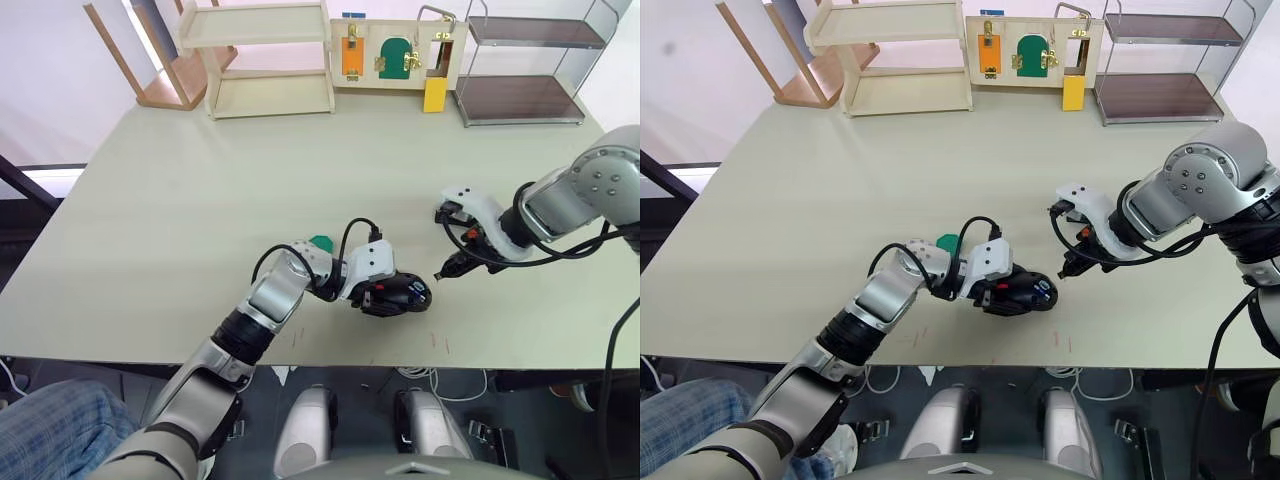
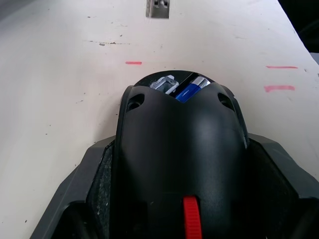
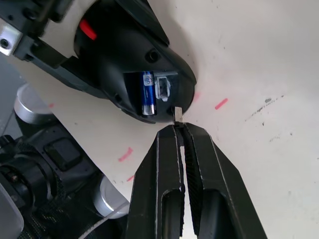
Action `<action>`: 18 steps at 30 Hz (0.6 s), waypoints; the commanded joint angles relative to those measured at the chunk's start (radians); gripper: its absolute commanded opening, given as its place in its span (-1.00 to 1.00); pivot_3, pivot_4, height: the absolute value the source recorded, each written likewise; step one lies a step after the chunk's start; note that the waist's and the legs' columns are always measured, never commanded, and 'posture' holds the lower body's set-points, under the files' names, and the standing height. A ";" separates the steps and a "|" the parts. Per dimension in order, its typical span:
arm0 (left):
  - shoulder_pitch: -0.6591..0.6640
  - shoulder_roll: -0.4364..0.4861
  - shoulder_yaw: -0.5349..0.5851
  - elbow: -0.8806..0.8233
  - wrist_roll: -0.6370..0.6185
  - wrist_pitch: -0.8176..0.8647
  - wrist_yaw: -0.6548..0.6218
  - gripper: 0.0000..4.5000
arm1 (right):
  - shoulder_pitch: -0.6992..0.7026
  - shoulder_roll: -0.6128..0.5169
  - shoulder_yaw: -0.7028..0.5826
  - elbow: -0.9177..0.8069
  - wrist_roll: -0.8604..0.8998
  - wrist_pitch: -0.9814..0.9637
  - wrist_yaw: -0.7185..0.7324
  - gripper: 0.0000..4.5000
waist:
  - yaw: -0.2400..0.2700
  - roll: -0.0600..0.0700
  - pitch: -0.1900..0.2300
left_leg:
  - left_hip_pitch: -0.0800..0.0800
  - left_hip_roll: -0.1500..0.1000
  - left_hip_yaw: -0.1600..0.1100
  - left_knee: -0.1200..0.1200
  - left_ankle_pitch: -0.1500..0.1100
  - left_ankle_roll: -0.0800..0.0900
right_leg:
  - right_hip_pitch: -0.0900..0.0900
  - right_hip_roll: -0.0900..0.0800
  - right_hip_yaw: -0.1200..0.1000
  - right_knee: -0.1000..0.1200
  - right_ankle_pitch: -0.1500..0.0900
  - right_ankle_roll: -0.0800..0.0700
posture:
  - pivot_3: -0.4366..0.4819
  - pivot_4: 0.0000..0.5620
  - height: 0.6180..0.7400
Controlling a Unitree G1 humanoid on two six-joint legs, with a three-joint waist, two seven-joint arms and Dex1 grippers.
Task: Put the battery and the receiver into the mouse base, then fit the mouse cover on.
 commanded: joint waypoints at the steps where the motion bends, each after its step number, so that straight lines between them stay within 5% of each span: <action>1: -0.004 0.010 -0.020 -0.032 0.007 0.046 -0.003 0.32 | -0.069 0.018 0.050 0.026 0.104 0.005 -0.062 -1.00 | -0.004 0.000 0.000 | 0.000 0.000 0.000 0.000 0.000 0.000 | 0.000 0.000 0.000 0.000 0.000 0.000 | -0.05 -0.47 1.00; 18: -0.002 0.024 -0.026 -0.056 0.002 0.068 -0.012 0.32 | -0.146 0.125 0.136 0.145 0.176 0.005 -0.197 -1.00 | -0.019 0.000 0.000 | 0.000 0.000 0.000 -0.001 0.000 0.000 | 0.000 0.000 -0.001 0.000 0.000 0.000 | -0.05 -0.47 1.00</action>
